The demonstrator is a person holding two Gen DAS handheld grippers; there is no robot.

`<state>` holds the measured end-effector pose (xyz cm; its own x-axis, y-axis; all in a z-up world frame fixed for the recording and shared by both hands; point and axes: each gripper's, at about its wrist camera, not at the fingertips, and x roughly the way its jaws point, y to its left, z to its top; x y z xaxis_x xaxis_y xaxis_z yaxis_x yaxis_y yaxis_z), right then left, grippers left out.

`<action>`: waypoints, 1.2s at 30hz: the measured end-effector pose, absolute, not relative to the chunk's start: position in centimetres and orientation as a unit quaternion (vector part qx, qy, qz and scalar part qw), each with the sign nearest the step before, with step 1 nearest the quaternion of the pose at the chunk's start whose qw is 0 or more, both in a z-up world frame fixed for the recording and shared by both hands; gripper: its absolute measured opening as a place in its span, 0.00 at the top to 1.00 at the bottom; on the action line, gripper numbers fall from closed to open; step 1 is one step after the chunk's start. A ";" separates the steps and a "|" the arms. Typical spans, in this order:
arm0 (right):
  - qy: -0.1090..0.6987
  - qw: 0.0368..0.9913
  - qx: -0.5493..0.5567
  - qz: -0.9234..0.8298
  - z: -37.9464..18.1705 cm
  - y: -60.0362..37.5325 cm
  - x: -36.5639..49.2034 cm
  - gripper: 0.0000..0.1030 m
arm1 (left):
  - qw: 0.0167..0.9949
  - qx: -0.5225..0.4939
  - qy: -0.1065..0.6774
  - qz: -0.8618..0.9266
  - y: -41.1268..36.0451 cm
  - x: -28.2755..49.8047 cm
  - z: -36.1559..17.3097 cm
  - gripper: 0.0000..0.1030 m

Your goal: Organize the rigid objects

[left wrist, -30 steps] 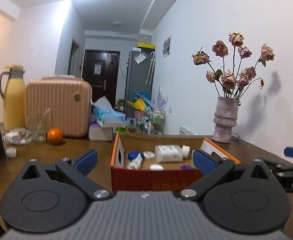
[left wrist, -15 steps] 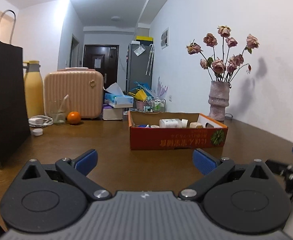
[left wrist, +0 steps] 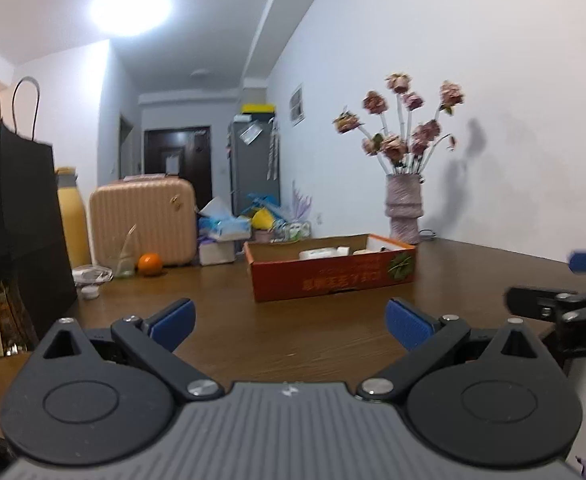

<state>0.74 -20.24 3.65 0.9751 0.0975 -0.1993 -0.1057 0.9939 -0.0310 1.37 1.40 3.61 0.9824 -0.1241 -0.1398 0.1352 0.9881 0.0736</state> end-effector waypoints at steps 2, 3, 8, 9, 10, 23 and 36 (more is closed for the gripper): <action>0.084 0.993 -0.052 0.068 4.0 -19.4 0.3 0.00 | 0.995 0.052 0.061 -0.060 1.0 1.2 3.6 0.00; 0.083 0.992 -0.059 0.074 4.3 -19.2 0.4 0.00 | 0.995 0.052 0.060 -0.059 1.0 1.2 3.7 0.00; 0.085 0.992 -0.054 0.072 4.5 -19.1 0.6 0.00 | 0.995 0.044 0.066 -0.052 1.1 1.4 3.6 0.00; 0.087 0.992 -0.052 0.069 4.5 -19.2 0.7 0.00 | 0.995 0.041 0.068 -0.053 1.3 1.4 3.5 0.00; 0.089 0.993 -0.050 0.067 4.5 -19.2 0.8 0.00 | 0.995 0.039 0.070 -0.055 1.4 1.4 3.5 0.00; 0.091 0.993 -0.047 0.061 4.3 -19.3 1.0 0.00 | 0.995 0.035 0.074 -0.061 1.7 1.5 3.4 0.00; 0.094 0.993 -0.041 0.060 4.4 -19.4 1.1 0.00 | 0.995 0.030 0.074 -0.057 1.9 1.5 3.3 0.00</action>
